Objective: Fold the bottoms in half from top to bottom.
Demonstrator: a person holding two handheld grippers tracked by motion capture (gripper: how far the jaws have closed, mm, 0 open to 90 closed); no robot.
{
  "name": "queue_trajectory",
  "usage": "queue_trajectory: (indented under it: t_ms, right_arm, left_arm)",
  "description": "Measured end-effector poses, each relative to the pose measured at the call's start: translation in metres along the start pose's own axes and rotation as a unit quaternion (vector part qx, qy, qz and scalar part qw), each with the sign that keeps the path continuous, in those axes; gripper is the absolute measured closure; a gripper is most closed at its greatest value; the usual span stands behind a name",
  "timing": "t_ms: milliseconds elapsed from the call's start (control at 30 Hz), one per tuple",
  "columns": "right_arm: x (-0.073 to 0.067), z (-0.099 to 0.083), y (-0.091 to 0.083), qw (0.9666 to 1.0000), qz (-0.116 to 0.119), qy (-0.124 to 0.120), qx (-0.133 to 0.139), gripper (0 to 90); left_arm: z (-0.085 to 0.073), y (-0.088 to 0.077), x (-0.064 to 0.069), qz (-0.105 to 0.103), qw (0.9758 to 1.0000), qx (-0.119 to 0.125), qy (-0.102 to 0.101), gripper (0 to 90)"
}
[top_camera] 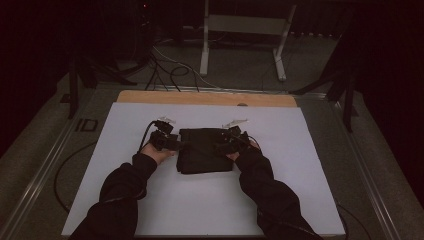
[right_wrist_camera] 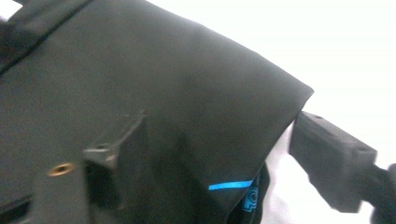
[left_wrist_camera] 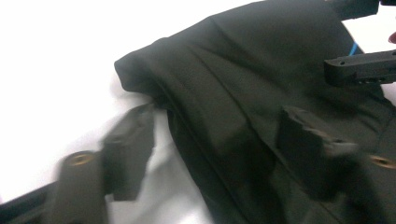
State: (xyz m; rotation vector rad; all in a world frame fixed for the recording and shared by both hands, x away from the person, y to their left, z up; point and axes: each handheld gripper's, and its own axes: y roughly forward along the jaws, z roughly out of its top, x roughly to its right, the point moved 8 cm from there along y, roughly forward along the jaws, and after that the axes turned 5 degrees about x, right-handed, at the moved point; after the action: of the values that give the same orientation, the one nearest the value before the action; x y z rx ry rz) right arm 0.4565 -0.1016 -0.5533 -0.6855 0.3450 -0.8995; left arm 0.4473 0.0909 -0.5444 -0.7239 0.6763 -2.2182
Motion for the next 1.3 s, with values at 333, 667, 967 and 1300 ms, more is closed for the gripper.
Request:
queue_trajectory:
  t_ms: [333,667,967,1300]
  right_arm:
    - [0.0,0.005,-0.008,0.9995,0.022,0.011,0.019,10.7]
    - [-0.003,0.014,-0.017,0.9988,0.029,0.011,0.038,9.9]
    - [-0.006,0.015,-0.023,0.9984,0.041,0.001,0.039,9.4]
    - [-0.003,0.004,-0.033,0.9974,0.057,0.007,0.043,9.4]
  left_arm:
    - [0.003,-0.012,0.017,-0.036,0.999,0.009,0.027,3.0]
    - [0.008,-0.019,0.028,-0.045,0.9971,0.017,0.059,0.0]
    - [0.006,-0.022,0.033,-0.041,0.9952,0.02,0.087,0.0]
    - [-0.005,-0.029,0.04,-0.034,0.9929,0.021,0.112,0.0]
